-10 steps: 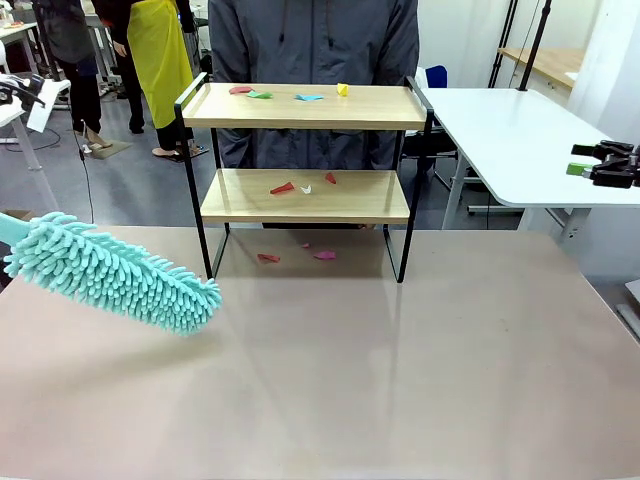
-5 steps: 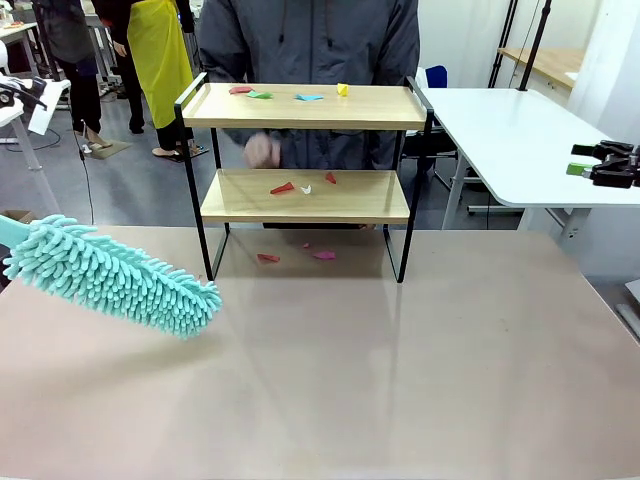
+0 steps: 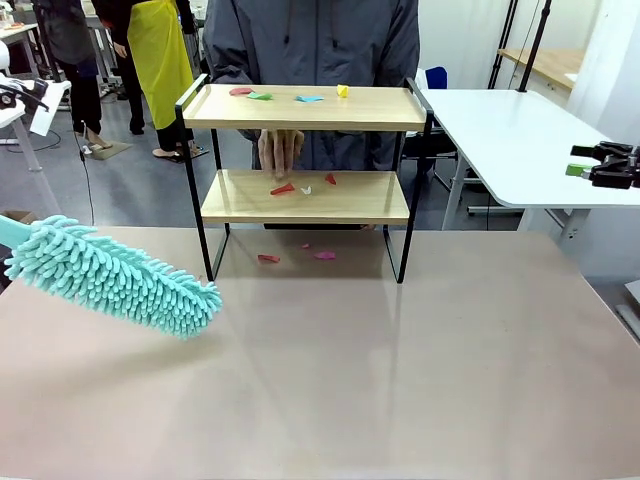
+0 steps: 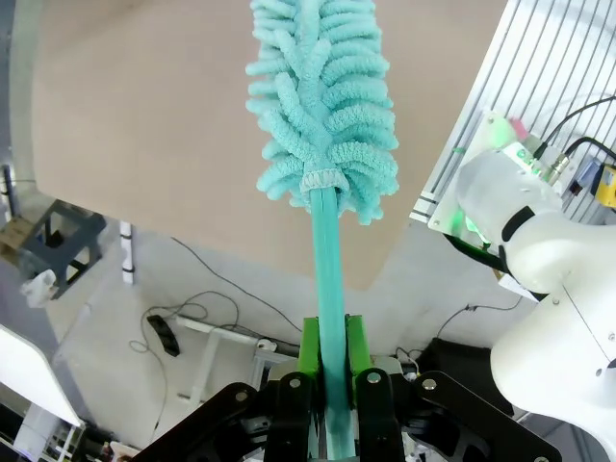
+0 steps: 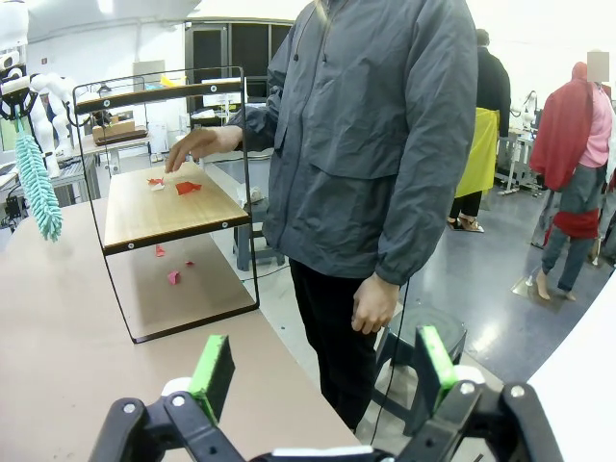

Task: Clean the shelf.
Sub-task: Clean the specific section of the Shelf indicated by the human with the Duster.

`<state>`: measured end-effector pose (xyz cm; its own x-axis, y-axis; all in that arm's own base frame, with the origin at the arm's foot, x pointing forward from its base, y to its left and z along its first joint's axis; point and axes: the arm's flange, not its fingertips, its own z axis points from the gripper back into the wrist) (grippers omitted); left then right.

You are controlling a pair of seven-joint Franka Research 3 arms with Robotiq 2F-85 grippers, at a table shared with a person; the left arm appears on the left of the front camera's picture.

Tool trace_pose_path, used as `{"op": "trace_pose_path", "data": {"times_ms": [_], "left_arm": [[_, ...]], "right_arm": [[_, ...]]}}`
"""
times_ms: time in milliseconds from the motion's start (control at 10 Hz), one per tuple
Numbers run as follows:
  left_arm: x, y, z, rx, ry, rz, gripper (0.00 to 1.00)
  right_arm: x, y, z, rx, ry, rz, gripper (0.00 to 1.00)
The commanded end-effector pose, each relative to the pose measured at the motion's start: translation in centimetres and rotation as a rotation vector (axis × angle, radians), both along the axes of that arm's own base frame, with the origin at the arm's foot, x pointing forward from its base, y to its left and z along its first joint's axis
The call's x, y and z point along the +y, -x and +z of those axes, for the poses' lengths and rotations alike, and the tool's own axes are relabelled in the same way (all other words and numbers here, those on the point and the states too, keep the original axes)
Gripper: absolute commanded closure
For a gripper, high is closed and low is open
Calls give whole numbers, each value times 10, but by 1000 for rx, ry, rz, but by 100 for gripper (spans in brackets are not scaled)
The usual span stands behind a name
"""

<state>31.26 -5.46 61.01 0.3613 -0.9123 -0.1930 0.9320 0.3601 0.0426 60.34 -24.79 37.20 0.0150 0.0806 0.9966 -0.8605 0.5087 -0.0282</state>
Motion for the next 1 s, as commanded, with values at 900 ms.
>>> {"op": "trace_pose_path", "data": {"times_ms": [900], "left_arm": [[0, 2, 1, 2, 0, -5, 87]], "right_arm": [[1, 0, 2, -3, 3, 5, 0]]}}
